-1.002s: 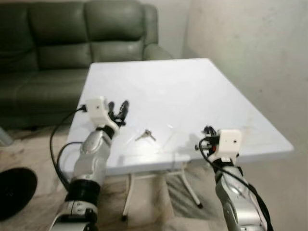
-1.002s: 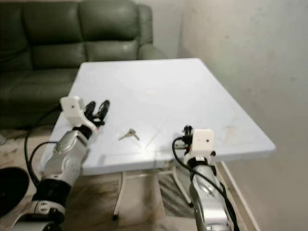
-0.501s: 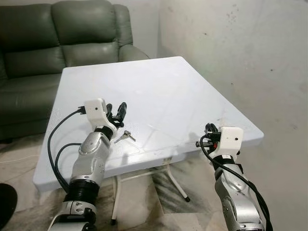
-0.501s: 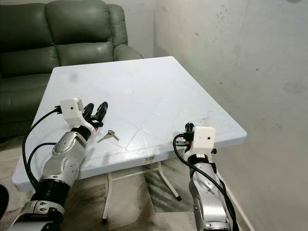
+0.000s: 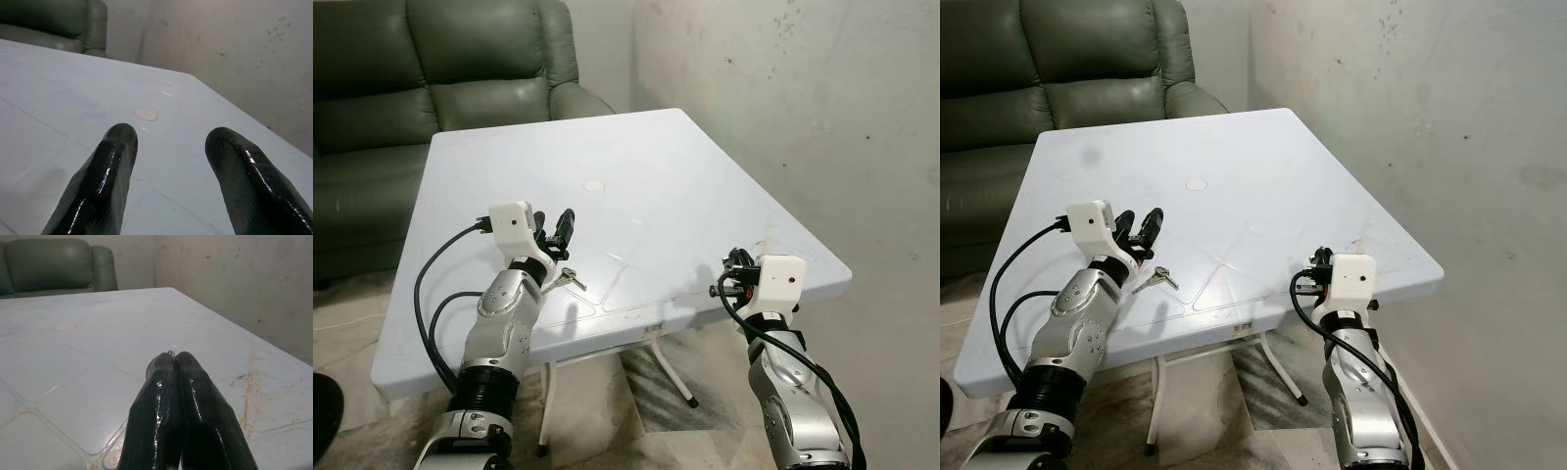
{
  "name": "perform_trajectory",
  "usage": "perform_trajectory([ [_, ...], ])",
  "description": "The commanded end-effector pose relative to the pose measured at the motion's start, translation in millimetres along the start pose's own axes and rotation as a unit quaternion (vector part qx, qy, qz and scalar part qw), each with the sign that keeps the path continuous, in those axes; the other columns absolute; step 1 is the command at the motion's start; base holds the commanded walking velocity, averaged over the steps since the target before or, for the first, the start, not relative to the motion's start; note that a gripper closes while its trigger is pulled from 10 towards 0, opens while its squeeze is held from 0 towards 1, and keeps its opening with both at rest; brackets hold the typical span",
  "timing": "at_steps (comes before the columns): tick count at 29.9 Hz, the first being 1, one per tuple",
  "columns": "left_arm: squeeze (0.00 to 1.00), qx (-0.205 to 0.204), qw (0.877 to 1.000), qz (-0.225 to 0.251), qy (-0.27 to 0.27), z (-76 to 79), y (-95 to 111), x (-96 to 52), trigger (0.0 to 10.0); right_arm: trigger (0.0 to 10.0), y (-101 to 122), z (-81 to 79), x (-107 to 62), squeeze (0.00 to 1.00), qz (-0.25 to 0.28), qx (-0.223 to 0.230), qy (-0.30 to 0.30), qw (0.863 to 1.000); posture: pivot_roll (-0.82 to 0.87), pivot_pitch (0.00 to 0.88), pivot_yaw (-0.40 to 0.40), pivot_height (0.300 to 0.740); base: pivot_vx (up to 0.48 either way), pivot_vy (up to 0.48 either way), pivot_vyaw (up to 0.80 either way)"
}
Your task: Hang keys on a hook
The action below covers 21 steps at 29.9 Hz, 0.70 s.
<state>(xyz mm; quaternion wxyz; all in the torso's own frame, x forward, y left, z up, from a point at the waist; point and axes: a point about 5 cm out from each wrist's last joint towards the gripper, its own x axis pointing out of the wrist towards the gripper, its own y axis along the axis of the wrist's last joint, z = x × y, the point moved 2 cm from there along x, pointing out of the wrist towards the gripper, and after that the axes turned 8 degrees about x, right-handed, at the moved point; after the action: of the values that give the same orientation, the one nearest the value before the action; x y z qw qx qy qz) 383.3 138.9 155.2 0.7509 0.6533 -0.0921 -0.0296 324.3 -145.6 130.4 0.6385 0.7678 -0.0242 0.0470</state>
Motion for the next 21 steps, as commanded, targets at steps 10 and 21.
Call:
perform_trajectory([
  [10,0.0,0.002,1.0,0.008,0.003,-1.4,4.4,1.7,10.0,10.0,2.1,-1.6,1.9,0.0,0.003,-0.004,0.008,1.0,0.0,0.0,0.005,0.74,0.0,0.258,-0.66],
  [21,0.0,0.006,1.0,0.003,0.011,-2.6,1.3,0.2,10.0,10.0,0.6,-3.4,0.7,0.0,-0.001,-0.003,0.016,1.0,0.0,0.0,-0.003,0.74,0.0,0.0,-0.66],
])
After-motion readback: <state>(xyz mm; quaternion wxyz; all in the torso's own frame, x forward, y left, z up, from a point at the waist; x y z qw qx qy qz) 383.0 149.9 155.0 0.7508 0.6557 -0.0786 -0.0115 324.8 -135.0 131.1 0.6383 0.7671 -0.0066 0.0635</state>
